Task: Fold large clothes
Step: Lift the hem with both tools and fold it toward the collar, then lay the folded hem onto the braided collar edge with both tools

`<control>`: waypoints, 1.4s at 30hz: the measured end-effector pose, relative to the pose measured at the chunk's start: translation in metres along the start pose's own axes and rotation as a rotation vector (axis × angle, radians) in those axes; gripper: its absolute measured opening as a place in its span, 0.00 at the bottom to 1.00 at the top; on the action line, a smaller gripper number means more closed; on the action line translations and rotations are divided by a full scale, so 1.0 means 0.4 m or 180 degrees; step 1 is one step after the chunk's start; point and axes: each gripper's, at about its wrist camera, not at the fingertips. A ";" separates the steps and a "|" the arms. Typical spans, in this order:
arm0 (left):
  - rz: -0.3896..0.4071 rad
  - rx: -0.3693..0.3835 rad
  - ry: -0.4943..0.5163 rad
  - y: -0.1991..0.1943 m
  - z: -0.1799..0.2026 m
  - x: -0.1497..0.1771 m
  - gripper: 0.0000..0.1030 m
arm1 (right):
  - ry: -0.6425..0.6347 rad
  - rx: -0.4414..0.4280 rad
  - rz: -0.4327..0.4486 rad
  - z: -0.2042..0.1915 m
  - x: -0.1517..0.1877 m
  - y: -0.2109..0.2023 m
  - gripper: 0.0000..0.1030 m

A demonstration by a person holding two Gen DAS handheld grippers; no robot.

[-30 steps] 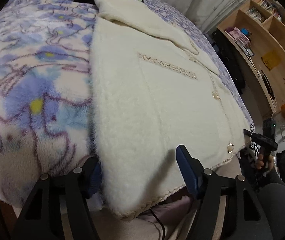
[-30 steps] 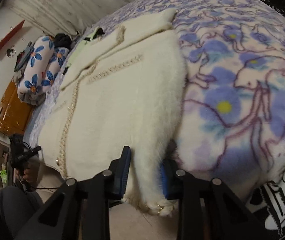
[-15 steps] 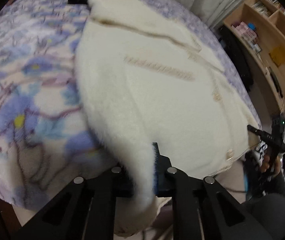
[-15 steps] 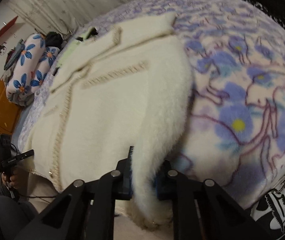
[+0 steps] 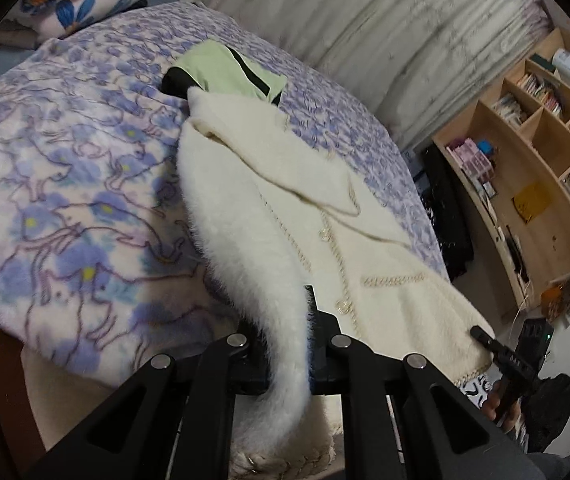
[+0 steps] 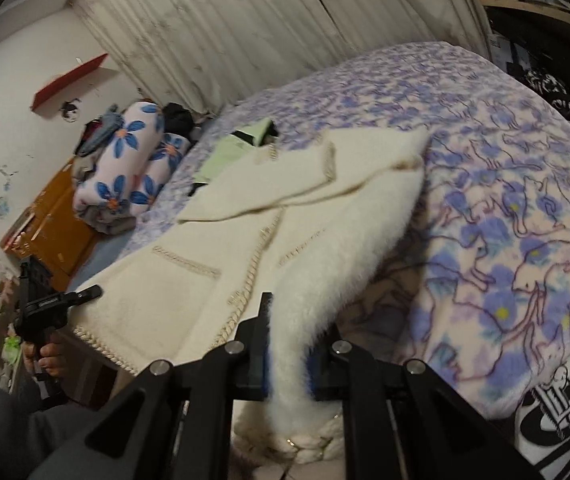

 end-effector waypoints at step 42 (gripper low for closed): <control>-0.0376 -0.1288 0.0476 0.710 -0.220 -0.677 0.69 | 0.0721 0.1135 -0.0137 0.418 -0.513 0.589 0.63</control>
Point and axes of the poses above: each gripper's, at about its wrist camera, not at the fingertips, and y roughly the way its jaws point, z to its right, x to its underside, and after that the axes turned 3 degrees about -z, right-handed
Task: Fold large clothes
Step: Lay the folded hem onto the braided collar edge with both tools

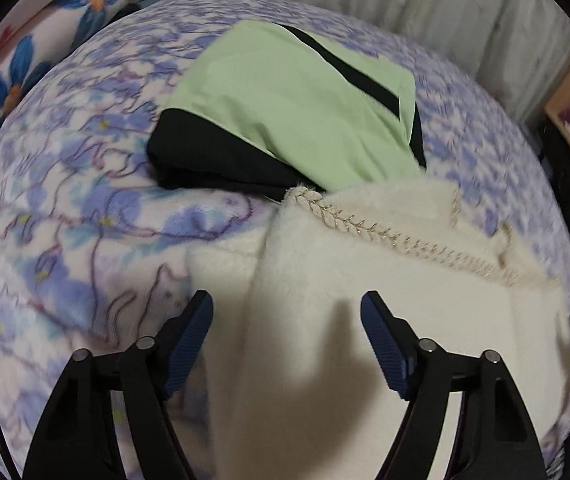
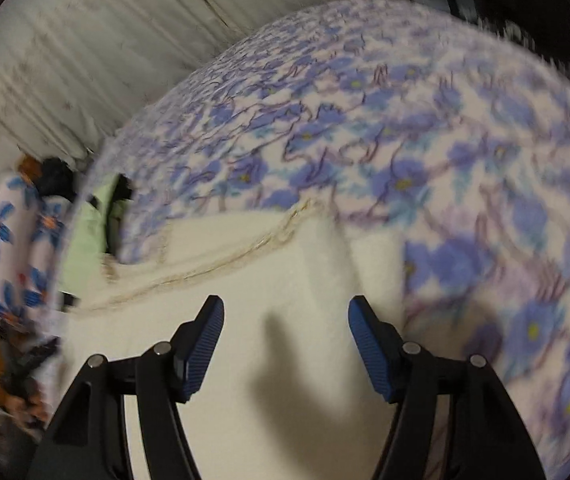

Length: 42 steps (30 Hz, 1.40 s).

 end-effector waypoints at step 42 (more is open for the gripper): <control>0.0540 -0.0490 -0.0261 0.112 0.026 -0.080 0.13 | 0.0193 0.0627 0.0139 0.002 -0.082 0.173 0.15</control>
Point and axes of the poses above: each gripper's, at about its wrist camera, not at the fingertips, and y roughly the way its jaws point, z to its right, x to its underside, and after that the axes turned 3 degrees about -z, right-handed
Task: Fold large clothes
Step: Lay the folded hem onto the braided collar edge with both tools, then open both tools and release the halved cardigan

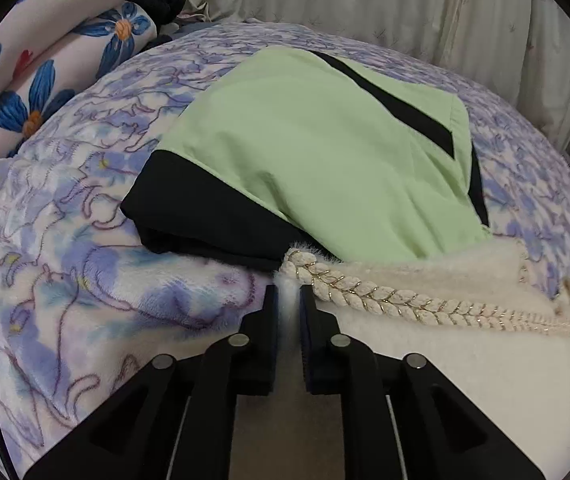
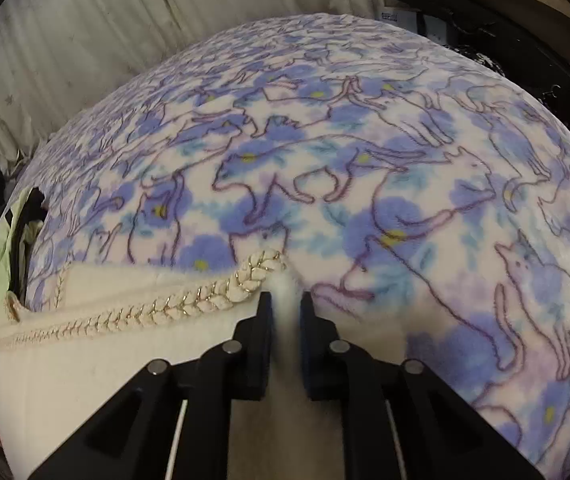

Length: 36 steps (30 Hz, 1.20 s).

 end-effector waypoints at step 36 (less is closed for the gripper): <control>-0.0175 -0.0027 0.0229 -0.172 0.069 0.158 0.52 | -0.0151 0.0062 0.0033 -0.023 0.155 -0.188 0.03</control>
Point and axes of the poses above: each gripper's, at about its wrist camera, not at the fingertips, and y roughly the way its jaws point, z to its right, x to its underside, and after that the axes turned 3 degrees about -z, right-handed
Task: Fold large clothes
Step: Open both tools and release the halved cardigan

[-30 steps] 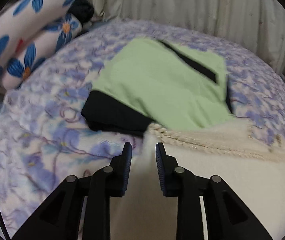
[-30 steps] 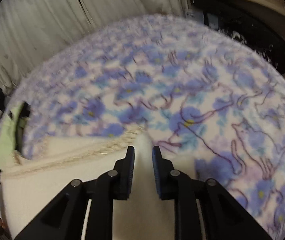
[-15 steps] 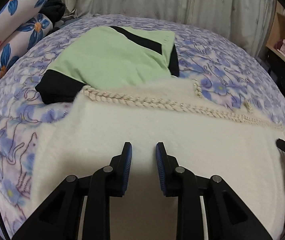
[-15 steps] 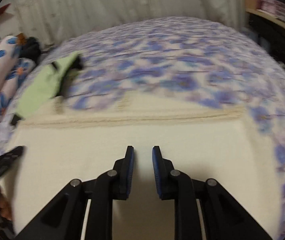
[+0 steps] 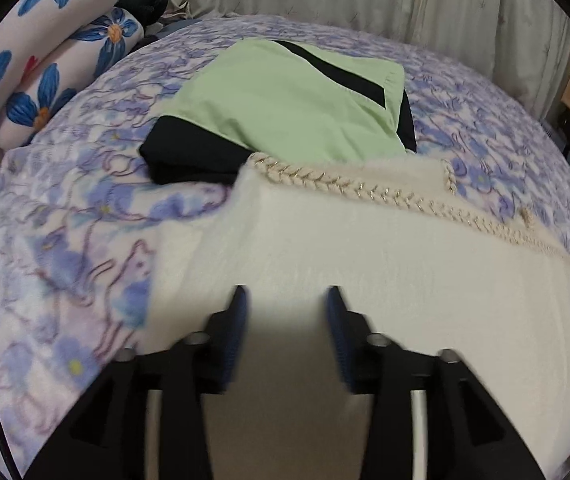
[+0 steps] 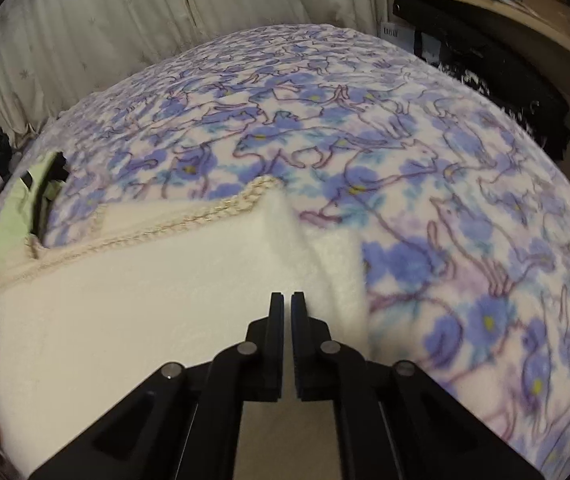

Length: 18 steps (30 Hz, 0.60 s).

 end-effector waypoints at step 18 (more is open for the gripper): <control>0.0256 -0.0090 0.0057 -0.399 0.024 0.155 0.68 | -0.0195 -0.0467 0.0153 -0.113 0.184 -0.333 0.33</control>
Point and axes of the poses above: each gripper's, at about its wrist camera, not at the fingertips, and y roughly the way its jaws point, z to its right, x to its underside, and after that the axes turned 3 degrees about -z, right-handed
